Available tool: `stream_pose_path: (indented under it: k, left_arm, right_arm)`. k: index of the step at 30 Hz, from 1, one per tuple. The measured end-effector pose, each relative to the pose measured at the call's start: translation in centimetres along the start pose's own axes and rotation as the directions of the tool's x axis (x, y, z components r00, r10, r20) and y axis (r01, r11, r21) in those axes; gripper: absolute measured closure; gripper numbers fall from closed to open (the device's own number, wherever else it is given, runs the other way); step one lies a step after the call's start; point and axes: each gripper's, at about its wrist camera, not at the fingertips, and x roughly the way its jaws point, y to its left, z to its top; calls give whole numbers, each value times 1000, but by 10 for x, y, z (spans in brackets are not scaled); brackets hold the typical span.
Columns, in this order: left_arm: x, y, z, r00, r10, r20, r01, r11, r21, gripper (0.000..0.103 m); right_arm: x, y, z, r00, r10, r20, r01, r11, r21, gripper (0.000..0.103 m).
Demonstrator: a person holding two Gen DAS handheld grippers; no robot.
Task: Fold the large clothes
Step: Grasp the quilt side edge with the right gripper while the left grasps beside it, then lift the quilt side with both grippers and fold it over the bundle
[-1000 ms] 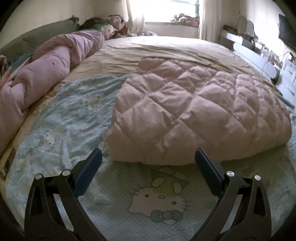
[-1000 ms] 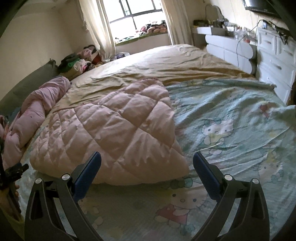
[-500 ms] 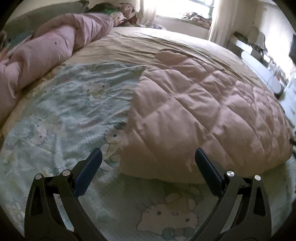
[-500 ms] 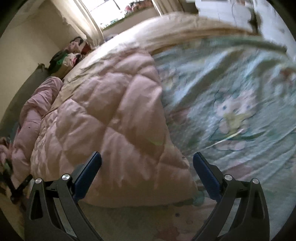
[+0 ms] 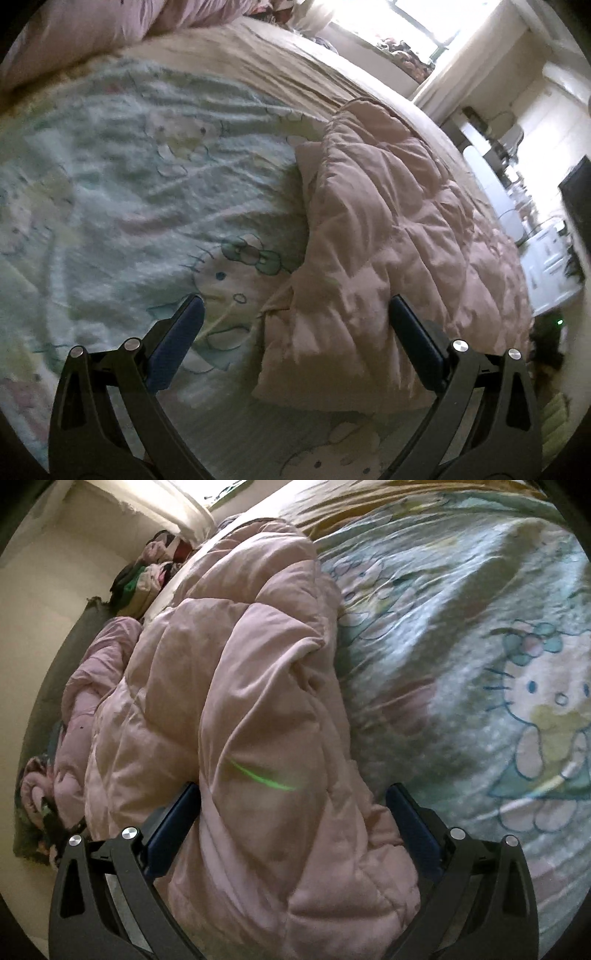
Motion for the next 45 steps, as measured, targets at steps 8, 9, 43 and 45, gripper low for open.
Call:
stream_pose_path:
  k: [8, 9, 43, 45]
  left_arm:
    - [33, 7, 5, 984, -152, -88, 144, 985, -92, 8]
    - [38, 6, 5, 980, -175, -96, 166, 981, -100, 8]
    - [-26, -73, 8, 984, -145, 101, 135, 986, 93, 63]
    - [-34, -77, 8, 982, -148, 116, 135, 985, 109, 64]
  right_arm:
    - [-3, -6, 3, 994, 108, -14, -108, 994, -32, 18]
    - [-3, -8, 3, 994, 111, -16, -111, 993, -32, 18]
    - [-67, 141, -46, 958, -95, 269, 185, 925, -331, 71]
    - [-73, 159, -47, 956, -74, 284, 176, 917, -357, 72]
